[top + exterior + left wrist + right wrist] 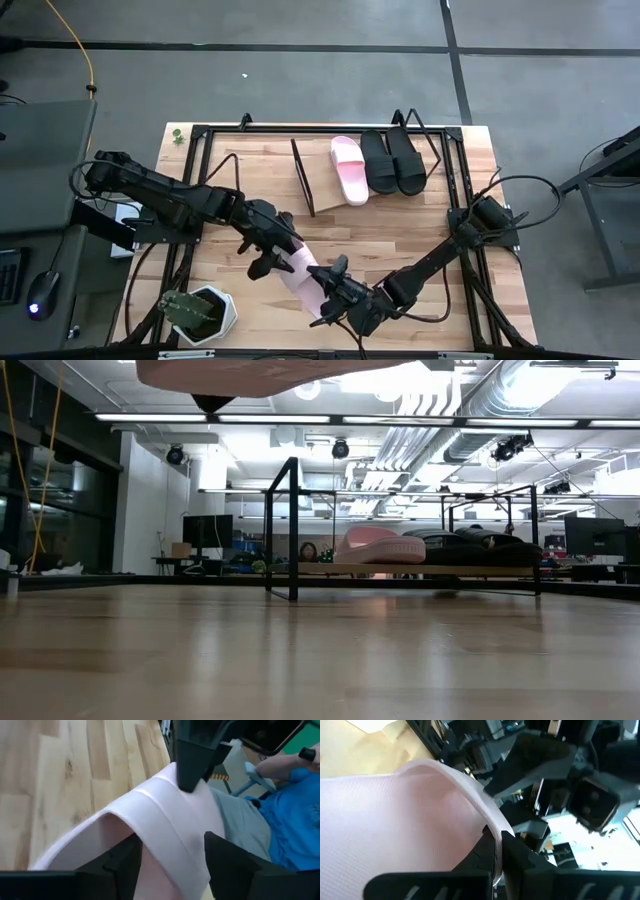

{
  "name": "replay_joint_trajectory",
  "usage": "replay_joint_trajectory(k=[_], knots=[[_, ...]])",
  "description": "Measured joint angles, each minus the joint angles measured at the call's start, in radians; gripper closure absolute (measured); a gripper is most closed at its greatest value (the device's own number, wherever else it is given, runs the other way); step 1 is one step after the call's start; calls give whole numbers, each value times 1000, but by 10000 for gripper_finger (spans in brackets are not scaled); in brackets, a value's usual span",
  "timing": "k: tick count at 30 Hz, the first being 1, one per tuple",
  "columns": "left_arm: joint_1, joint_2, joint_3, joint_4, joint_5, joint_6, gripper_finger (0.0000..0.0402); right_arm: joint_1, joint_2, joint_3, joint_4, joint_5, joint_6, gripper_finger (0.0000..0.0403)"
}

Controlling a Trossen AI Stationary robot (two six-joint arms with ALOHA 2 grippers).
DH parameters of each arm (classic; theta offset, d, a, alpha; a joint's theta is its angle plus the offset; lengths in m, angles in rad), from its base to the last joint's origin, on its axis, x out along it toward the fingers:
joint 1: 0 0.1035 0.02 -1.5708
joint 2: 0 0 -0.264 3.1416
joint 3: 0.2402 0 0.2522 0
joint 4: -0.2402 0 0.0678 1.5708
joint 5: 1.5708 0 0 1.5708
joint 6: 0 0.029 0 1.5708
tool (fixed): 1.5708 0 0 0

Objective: Pick and place slides into the shelf
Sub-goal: Put the pink slipper on the shelf

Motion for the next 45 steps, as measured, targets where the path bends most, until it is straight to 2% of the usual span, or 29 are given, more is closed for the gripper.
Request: replay_joint_trajectory(k=[11,22,27,35,45], knots=[[-1,-211,-1,-98,-195,43,202,1,-27,3,-49,89,37,403],[-1,-255,-1,-154,-204,91,202,-19,-219,-5,-414,34,377,403],[-1,-253,-3,-174,-228,112,201,-78,-301,-66,-463,23,442,403],[0,-253,-44,-169,-380,124,201,-232,-450,-208,-431,-101,444,403],[-1,-253,-90,-110,-451,109,201,-428,-597,-425,-130,-363,311,403]])
